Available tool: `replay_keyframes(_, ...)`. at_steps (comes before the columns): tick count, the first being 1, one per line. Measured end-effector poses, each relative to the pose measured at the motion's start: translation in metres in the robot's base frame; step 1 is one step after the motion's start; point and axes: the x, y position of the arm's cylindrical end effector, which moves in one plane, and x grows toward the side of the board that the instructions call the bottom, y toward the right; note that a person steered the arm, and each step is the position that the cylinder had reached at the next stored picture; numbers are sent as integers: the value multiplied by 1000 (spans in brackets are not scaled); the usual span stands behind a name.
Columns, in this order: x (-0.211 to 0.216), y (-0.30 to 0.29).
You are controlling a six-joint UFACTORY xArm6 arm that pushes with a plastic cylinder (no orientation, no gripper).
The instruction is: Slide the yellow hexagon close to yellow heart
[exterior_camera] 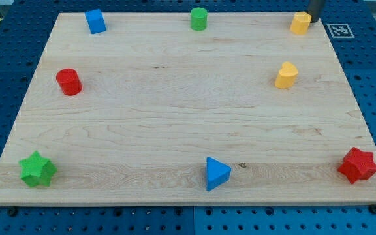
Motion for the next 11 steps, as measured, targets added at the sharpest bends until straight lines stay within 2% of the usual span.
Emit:
replay_keyframes(2, 0, -18)
replay_keyframes(4, 20, -35)
replay_keyframes(6, 7, -64)
replay_keyframes(10, 101, -64)
replay_keyframes(11, 101, -64)
